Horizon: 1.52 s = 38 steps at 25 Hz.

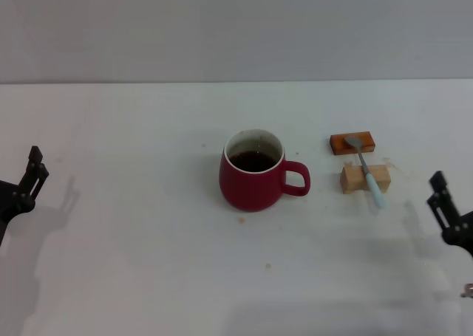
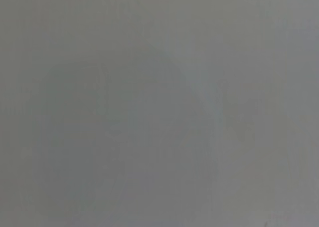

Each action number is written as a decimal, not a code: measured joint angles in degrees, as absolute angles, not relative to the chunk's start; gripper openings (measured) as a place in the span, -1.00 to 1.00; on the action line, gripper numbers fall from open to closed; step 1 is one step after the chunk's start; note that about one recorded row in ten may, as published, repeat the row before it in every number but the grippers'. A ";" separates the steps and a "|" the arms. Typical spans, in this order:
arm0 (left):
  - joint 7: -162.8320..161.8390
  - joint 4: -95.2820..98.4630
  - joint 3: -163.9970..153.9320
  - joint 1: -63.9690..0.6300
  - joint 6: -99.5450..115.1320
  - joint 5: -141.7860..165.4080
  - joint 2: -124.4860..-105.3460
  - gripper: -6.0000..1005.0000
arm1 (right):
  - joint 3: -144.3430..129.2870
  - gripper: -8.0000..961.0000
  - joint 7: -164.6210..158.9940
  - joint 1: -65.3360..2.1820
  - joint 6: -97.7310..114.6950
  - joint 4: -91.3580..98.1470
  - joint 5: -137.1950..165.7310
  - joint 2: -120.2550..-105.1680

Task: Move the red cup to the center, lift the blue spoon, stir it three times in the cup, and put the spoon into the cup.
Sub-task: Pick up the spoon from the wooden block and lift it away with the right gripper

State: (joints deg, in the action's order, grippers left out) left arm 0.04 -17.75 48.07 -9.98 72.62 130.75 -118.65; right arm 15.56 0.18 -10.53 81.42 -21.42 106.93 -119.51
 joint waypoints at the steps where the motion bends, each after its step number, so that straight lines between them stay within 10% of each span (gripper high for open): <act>1: 0.04 -17.75 48.08 -9.97 72.58 130.79 -118.66 0.40 | 15.33 0.46 0.18 -10.76 80.66 -21.43 106.94 -119.54; 8: 0.03 -17.34 48.05 -10.04 72.48 130.89 -118.69 0.72 | 14.38 0.45 0.18 -12.00 76.94 -21.75 106.97 -119.60; 38: 0.00 -17.06 47.26 -10.46 72.42 130.86 -118.65 0.72 | 14.25 0.45 -0.32 -17.88 63.09 -22.32 106.76 -119.62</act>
